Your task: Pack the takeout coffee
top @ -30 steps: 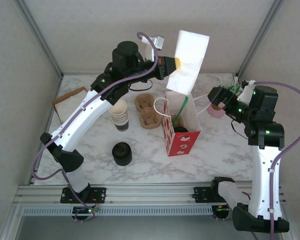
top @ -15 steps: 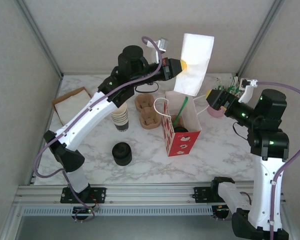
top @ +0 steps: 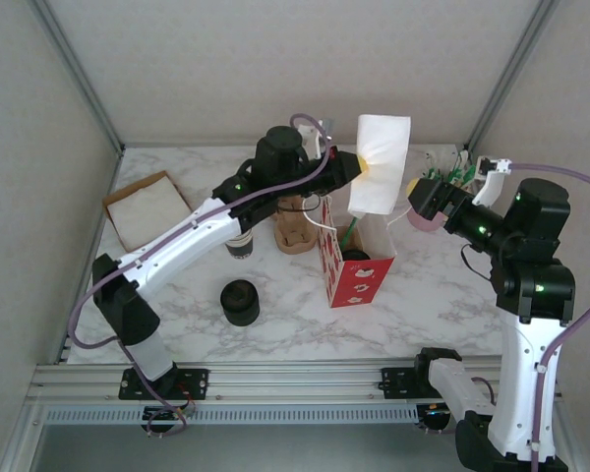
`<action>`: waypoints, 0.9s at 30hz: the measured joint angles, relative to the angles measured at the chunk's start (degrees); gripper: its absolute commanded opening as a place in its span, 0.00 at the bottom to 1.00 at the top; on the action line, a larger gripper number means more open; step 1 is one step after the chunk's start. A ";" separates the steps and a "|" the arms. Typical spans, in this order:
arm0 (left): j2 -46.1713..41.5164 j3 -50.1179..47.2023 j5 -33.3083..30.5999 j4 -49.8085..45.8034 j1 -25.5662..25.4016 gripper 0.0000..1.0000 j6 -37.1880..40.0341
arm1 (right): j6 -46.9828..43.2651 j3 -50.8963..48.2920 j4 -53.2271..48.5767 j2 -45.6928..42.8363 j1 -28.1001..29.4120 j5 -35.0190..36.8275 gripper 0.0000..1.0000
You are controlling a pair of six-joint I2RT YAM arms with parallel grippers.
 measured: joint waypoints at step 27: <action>-1.55 -2.38 -12.37 -10.62 -4.85 0.00 -16.85 | -1.46 -3.93 -10.69 1.73 0.00 13.00 0.96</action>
